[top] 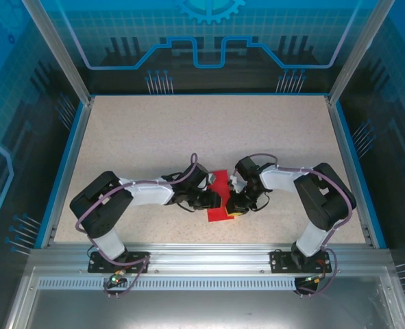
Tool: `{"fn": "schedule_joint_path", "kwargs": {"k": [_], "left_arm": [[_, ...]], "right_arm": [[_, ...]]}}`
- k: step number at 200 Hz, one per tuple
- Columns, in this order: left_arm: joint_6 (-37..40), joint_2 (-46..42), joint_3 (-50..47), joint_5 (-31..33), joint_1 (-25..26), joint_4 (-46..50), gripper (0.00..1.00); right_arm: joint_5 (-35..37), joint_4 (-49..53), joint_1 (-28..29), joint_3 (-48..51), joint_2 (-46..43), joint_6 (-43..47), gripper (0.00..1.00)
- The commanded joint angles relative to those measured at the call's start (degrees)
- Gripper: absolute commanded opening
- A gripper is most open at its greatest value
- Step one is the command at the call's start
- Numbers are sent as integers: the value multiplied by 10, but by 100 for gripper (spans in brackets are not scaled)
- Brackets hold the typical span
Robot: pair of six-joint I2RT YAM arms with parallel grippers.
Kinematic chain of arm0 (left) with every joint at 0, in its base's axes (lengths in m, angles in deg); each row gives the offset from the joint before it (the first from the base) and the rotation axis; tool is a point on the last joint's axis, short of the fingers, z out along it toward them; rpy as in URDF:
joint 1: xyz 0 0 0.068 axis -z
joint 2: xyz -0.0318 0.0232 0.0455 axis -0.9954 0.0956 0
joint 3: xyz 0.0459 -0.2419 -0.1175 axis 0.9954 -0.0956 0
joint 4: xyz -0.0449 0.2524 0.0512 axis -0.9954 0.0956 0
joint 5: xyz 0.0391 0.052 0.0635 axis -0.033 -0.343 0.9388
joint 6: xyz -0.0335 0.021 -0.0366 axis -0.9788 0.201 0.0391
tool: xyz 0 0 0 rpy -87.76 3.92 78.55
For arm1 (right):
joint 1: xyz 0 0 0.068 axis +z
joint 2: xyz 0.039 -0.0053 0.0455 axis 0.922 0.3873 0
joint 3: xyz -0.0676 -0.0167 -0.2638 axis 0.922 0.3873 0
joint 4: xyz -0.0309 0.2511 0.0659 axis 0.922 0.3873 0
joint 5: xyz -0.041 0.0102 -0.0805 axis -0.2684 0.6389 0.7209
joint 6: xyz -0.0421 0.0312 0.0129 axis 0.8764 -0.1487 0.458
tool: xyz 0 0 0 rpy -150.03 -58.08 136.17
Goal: Fold a paper plane with a square sheet of paper (fold left side to right side)
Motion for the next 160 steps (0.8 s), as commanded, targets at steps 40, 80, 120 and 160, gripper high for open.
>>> {"fn": "schedule_joint_path", "kwargs": {"k": [40, 80, 120, 160], "left_arm": [[13, 33, 9, 11, -6, -2, 33], [18, 51, 16, 32, -27, 9, 34], [24, 59, 27, 36, -54, 33, 36], [42, 74, 54, 37, -83, 54, 36]], "right_arm": [[113, 60, 6, 1, 37, 12, 10], [140, 79, 6, -3, 43, 18, 9], [149, 82, 6, 0, 48, 18, 9], [153, 82, 6, 1, 50, 20, 9]]}}
